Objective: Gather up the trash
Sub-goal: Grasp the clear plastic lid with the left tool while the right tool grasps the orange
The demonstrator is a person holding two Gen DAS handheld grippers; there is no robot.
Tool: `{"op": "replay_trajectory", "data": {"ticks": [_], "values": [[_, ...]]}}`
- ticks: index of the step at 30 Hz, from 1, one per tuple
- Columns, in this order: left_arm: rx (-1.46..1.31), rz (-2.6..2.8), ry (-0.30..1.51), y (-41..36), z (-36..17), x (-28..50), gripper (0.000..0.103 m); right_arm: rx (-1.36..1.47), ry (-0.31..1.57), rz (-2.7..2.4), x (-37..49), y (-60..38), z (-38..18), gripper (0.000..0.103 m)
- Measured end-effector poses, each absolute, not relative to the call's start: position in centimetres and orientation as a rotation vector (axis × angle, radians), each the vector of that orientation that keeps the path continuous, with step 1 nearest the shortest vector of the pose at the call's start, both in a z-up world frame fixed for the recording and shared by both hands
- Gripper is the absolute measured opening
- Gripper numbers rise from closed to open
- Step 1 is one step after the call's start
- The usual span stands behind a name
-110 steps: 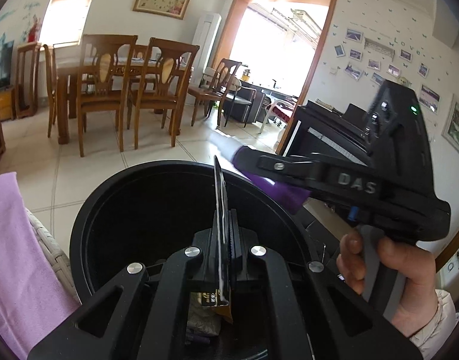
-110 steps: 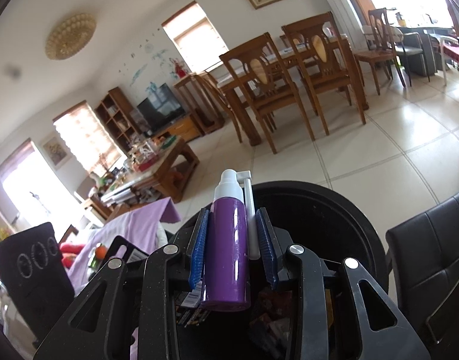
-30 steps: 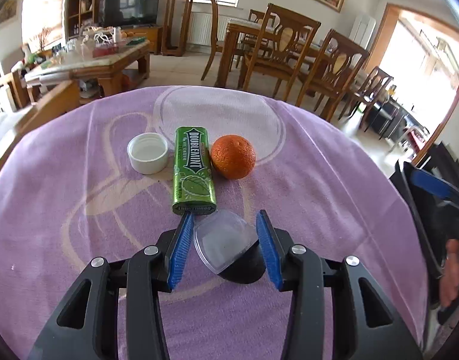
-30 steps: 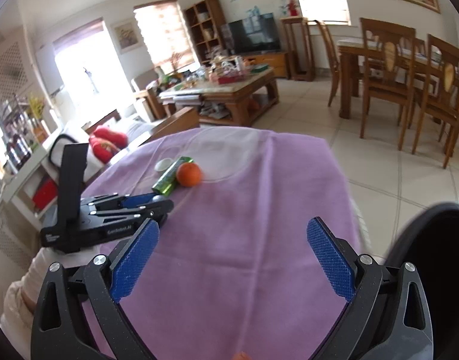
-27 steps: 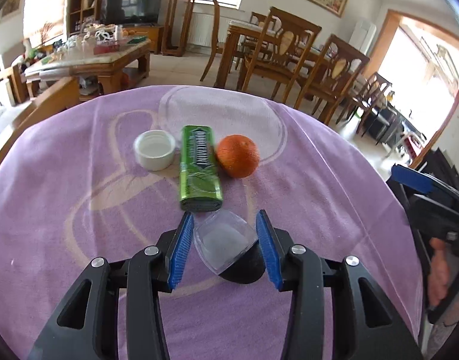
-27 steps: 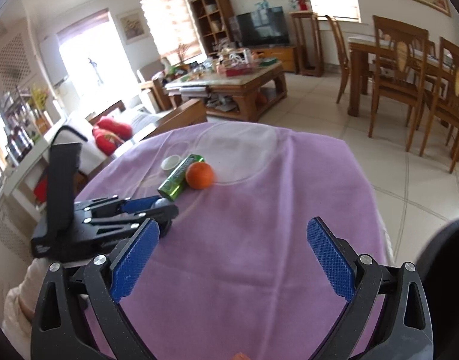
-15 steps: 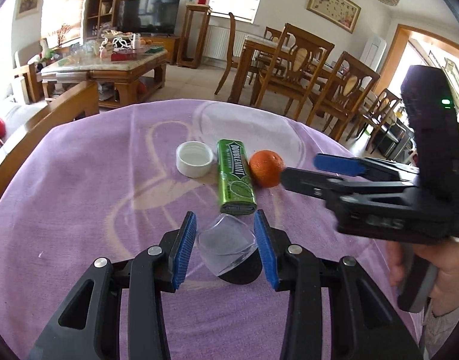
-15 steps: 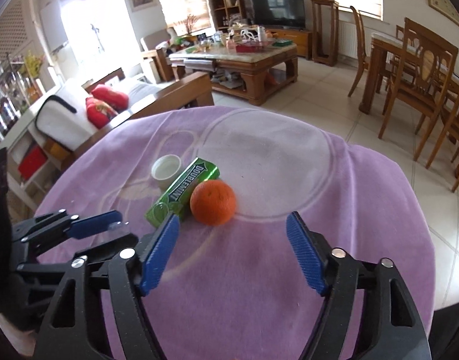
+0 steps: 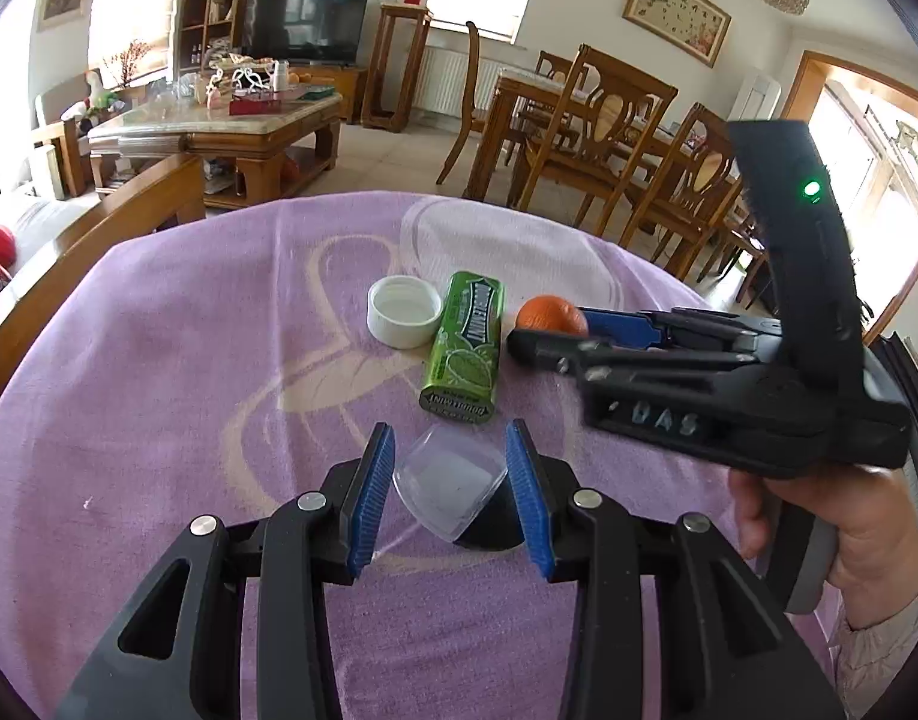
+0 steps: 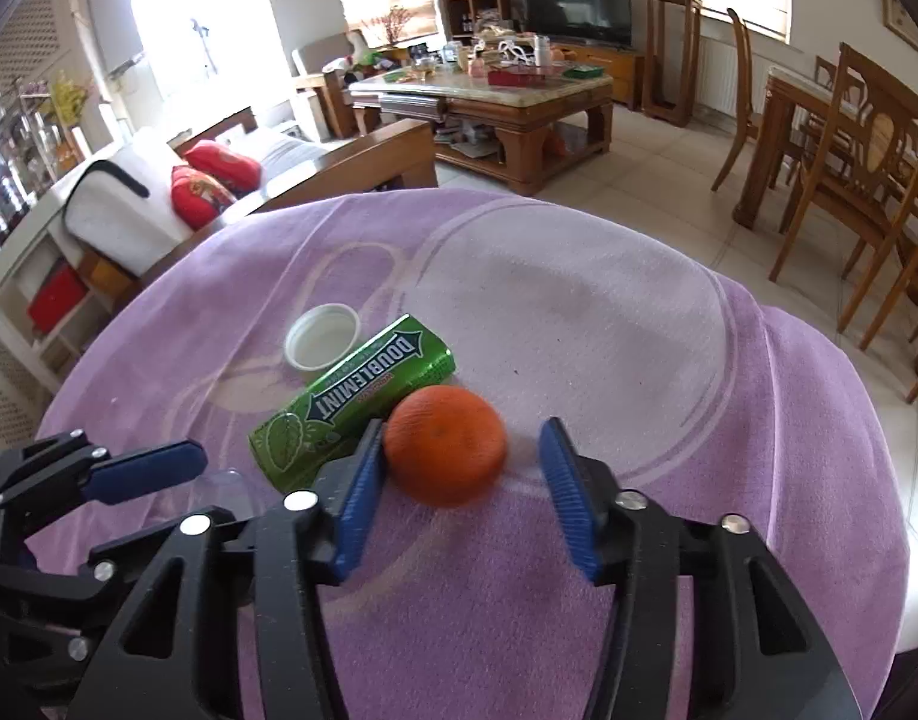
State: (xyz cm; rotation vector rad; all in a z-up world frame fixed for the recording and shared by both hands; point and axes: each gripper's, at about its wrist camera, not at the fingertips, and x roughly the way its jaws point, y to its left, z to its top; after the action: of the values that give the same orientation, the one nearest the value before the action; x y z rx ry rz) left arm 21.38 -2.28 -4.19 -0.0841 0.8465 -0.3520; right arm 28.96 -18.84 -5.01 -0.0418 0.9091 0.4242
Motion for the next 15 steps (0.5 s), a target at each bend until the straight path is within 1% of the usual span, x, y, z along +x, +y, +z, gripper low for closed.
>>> {"op": "replay_trajectory", "data": {"ticks": [7,15], "values": [[-0.049,-0.400,0.888,-2.9,-4.9,21.0,0.041,0.023,0.893,0.423,27.7,-20.2,-4.5,0.037],[0.013,-0.410,0.888,-3.6,-5.2,20.8,0.042,0.103,0.825,0.482,22.7,-22.6,-1.9,0.037]]}}
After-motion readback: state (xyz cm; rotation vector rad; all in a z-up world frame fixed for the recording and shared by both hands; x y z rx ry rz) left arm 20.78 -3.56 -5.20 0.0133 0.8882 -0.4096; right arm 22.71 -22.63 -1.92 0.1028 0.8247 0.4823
